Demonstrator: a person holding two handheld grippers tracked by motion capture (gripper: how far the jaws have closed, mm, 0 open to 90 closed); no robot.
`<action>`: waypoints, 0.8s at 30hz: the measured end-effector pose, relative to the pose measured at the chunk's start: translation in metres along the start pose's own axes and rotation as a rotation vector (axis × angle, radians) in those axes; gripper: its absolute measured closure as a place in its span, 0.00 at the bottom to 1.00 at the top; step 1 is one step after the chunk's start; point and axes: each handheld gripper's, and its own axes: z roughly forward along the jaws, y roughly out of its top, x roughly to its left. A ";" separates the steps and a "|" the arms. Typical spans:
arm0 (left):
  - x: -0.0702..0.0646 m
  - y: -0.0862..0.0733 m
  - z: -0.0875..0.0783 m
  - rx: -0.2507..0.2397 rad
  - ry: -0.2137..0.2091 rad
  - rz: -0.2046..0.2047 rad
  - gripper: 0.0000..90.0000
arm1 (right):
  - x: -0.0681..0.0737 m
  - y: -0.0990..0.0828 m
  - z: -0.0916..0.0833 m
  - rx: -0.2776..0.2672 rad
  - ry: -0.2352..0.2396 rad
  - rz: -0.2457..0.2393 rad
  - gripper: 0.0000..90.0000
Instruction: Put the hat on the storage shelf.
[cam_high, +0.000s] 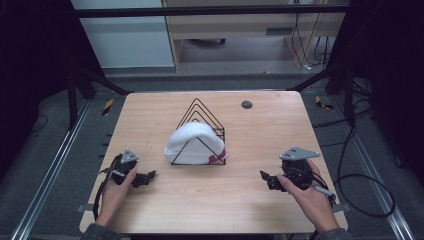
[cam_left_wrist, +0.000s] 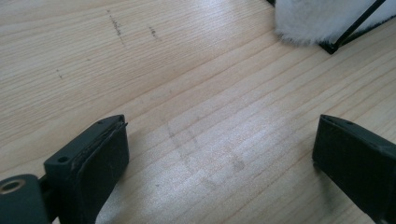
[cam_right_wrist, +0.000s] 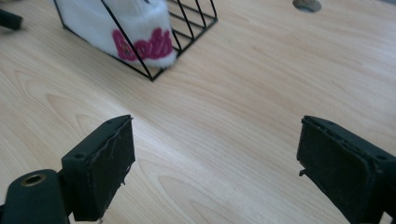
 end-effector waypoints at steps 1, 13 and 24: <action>0.000 0.000 0.000 0.000 0.000 0.000 0.02 | 0.000 0.000 0.000 0.000 0.000 0.000 0.13; 0.000 0.000 0.001 0.002 -0.006 0.001 0.01 | -0.027 -0.022 0.032 0.096 -0.051 0.028 0.16; 0.000 0.000 0.000 0.003 -0.004 0.004 0.00 | -0.035 -0.026 0.063 0.105 -0.102 0.032 0.17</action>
